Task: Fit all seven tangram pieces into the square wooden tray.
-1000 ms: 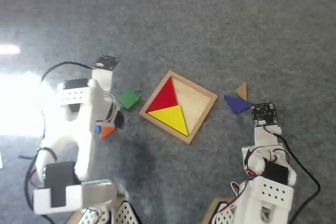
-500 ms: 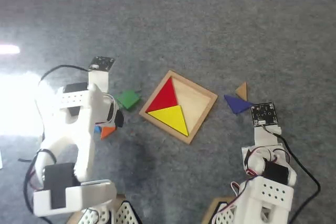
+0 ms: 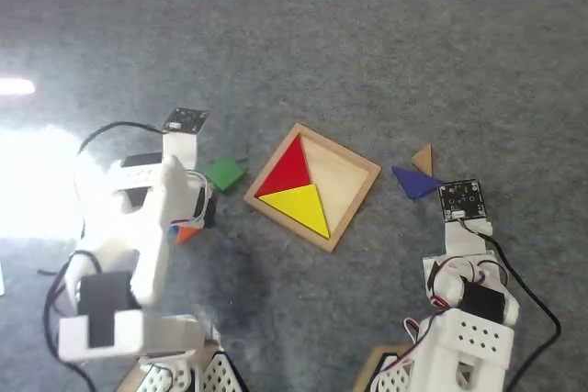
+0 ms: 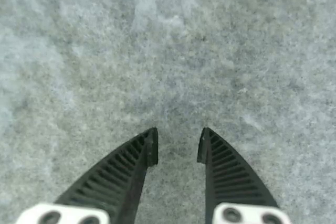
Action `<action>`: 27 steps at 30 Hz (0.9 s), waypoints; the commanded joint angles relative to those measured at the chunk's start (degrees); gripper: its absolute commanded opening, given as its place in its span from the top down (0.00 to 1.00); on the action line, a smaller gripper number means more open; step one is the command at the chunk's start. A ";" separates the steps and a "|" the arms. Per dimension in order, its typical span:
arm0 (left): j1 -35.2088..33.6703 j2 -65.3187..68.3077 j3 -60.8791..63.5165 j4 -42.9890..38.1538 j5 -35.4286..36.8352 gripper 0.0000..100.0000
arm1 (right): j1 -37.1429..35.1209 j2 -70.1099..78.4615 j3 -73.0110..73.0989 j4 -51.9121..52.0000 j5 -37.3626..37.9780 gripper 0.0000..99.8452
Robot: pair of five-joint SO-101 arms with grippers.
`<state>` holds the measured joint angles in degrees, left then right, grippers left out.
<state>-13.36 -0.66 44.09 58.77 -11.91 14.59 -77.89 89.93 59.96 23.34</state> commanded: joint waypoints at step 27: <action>3.87 0.26 -23.87 19.96 -0.88 0.86 | -0.31 -0.66 -0.35 -1.01 0.62 0.86</action>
<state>-4.48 -1.80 21.67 78.55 -13.41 14.59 -77.89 89.93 59.96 23.34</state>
